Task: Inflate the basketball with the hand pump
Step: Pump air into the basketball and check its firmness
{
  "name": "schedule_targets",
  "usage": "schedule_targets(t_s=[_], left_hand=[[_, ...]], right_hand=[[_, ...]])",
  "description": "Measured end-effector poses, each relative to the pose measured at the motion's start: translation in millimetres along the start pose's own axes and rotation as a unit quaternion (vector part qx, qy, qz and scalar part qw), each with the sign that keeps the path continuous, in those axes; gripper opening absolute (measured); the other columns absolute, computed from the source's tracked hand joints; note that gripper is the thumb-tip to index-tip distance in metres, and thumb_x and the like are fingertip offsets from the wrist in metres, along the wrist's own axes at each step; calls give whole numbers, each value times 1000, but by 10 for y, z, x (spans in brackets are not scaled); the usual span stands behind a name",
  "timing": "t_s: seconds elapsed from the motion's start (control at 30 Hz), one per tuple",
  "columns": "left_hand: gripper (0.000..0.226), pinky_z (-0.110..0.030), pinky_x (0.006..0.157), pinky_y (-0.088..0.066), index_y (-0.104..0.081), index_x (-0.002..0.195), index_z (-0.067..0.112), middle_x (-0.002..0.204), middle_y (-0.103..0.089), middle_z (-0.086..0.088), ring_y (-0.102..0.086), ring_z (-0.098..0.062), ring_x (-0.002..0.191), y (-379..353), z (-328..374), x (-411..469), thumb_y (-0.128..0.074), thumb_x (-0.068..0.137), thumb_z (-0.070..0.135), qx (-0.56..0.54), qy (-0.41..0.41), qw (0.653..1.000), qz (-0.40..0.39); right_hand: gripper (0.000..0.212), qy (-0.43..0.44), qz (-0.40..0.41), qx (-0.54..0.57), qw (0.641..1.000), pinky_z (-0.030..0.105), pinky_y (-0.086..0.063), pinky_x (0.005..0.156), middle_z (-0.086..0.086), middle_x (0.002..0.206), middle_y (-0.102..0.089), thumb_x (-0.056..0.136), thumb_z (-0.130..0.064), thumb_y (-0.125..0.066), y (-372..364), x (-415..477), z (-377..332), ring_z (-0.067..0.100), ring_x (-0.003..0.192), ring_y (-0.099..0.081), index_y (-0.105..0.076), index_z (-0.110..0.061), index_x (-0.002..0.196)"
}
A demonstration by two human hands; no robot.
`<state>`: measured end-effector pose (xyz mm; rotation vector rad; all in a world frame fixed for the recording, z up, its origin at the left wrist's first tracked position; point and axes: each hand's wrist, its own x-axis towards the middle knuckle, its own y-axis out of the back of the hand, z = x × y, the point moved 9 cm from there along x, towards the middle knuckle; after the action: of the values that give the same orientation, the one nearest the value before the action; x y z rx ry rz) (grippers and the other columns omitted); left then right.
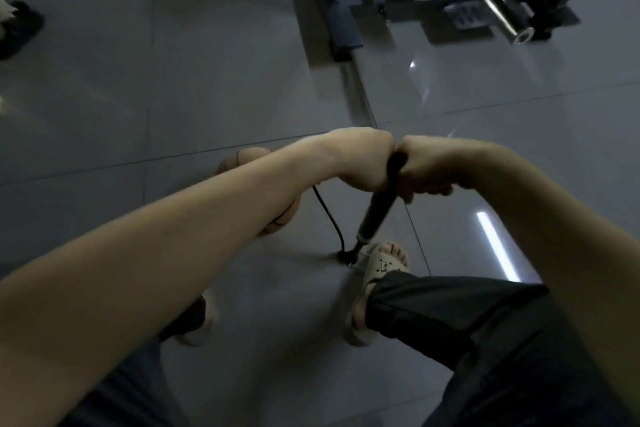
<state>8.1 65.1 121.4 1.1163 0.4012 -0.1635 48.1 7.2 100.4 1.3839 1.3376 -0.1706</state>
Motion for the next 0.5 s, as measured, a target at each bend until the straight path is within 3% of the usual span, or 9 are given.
schedule_targets(t_s=[0.13, 0.2, 0.27, 0.5], left_hand=[[22, -22, 52, -40, -54, 70, 20, 71, -59, 5, -63, -19, 68, -648, -143, 104, -64, 89, 26, 32, 28, 999, 17], [8, -30, 62, -46, -64, 80, 16, 83, -68, -3, -68, -28, 80, -1165, -199, 168, -60, 86, 21, 50, 28, 998, 8], [13, -33, 66, -46, -69, 89, 15, 93, -72, -8, -69, -31, 85, -1504, -302, 279, -58, 85, 21, 65, 29, 997, 4], [5, -34, 63, -50, -62, 89, 18, 87, -67, 0, -66, -22, 78, -1525, -290, 307, -64, 87, 23, 79, 17, 995, -50]], right_hand=[[13, -10, 3, -12, 1000, 26, -42, 50, 0, 67, -58, 89, -18, -67, -583, 354, 243, 16, 55, -53, -65, -15, 76], [20, -20, 18, -47, 999, 30, -48, 55, -1, 65, -57, 86, -20, -64, -1015, 612, 432, 18, 59, -55, -58, -19, 67], [16, -45, 40, -41, 997, 36, -53, 62, 1, 68, -59, 83, -24, -61, -1256, 814, 588, 19, 61, -56, -56, -19, 69], [15, -61, -1, -67, 996, 37, -56, 69, 2, 76, -62, 86, -24, -63, -1298, 846, 611, 20, 70, -61, -55, -21, 74]])
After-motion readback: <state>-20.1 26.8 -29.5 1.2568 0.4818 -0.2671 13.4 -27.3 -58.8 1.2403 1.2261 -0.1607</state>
